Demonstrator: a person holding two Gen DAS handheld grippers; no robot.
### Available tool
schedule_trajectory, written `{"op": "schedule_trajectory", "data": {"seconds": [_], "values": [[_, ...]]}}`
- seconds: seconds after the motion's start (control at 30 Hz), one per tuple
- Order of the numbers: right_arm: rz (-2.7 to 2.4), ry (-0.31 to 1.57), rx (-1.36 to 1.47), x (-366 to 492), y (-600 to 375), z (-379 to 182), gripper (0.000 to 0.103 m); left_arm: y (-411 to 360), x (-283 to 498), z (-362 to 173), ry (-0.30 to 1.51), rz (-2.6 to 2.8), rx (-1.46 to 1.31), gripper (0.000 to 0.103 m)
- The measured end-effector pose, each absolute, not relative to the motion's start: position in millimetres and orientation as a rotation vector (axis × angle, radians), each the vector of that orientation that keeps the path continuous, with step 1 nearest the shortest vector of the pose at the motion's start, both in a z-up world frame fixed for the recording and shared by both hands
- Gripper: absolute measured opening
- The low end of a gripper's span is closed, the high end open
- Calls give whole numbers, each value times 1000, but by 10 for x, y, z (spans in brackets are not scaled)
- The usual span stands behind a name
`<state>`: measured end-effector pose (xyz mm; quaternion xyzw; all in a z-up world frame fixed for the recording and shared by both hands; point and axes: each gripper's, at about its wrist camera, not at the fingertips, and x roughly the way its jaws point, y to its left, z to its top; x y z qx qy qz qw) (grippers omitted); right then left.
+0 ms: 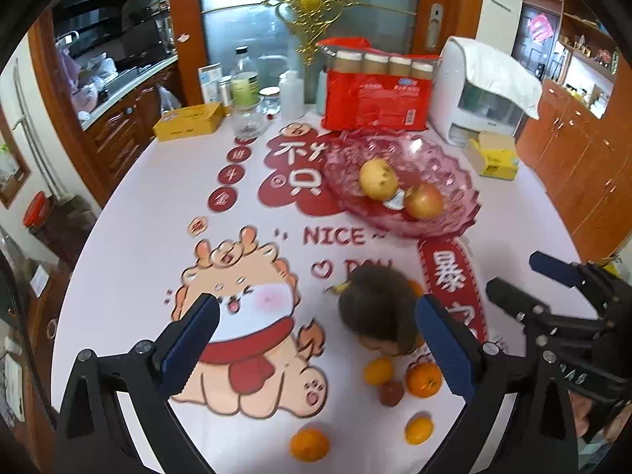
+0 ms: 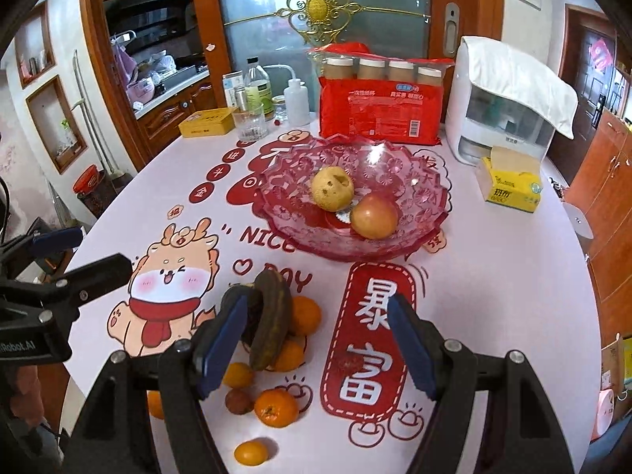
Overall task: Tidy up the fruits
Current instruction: 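Grasp the brown banana with the right tool while the left tool grasps the avocado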
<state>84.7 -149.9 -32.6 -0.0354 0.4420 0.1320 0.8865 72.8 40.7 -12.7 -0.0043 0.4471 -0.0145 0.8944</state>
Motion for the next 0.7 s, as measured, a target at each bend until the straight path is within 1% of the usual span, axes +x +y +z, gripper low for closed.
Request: {"op": "schedule_trajectory", "data": {"seconds": [0.2, 0.43, 0.7], "values": [[300, 973, -76, 842, -1434, -581, 74, 400, 654, -511, 988, -14, 18, 99], [310, 1029, -74, 988, -1382, -886, 73, 340, 788, -927, 1037, -4, 24, 99], [362, 1094, -35, 1342, -1278, -1137, 70, 428, 994, -1220, 1107, 7, -4, 99]]}}
